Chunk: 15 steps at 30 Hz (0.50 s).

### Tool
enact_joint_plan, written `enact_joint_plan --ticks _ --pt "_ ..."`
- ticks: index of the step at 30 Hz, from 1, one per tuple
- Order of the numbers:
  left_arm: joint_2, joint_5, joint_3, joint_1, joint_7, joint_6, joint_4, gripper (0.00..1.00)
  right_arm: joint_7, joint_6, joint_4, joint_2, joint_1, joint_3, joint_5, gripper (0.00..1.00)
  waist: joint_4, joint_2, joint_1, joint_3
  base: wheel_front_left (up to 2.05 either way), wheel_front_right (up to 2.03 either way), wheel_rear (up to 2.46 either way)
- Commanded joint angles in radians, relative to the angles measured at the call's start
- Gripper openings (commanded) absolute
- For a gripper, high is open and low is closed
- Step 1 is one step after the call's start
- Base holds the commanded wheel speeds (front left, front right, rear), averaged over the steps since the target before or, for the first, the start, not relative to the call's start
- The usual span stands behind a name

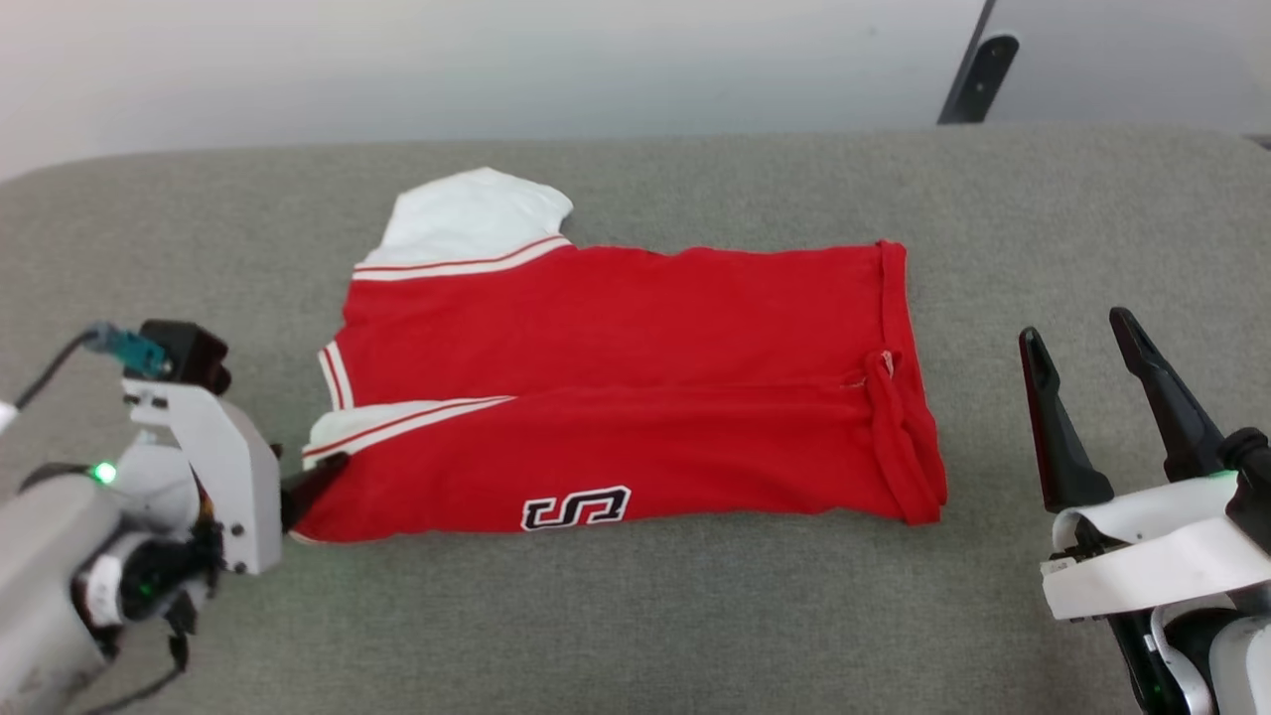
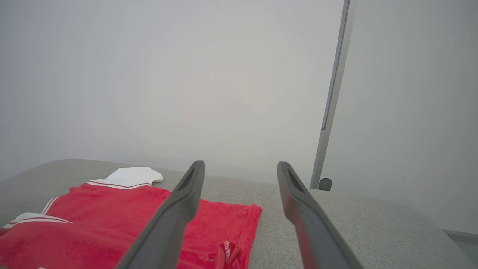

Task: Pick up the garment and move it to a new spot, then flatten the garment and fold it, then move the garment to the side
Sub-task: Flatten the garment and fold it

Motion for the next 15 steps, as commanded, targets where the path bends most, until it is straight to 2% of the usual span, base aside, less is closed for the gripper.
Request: enact_joint_plan --ticks 1,8,15 --pt "0.003 -0.001 -0.002 -0.011 0.008 -0.008 0.006 1.0 0.002 -0.001 -0.004 0.002 -0.013 -0.002 -0.002 1.0 -0.024 0.0 0.0 0.028 0.0 0.0 0.0" --pt "-0.017 -0.039 -0.026 -0.097 0.206 -0.03 0.092 1.0 0.013 -0.001 -0.012 0.016 -0.038 -0.004 -0.003 1.0 -0.058 0.0 0.0 0.078 0.0 0.0 0.0" --pt "-0.045 -0.055 -0.052 -0.152 0.349 -0.02 0.175 1.0 0.019 -0.001 -0.013 0.036 -0.059 -0.011 -0.007 1.0 -0.084 0.0 0.0 0.122 0.0 0.0 0.0"
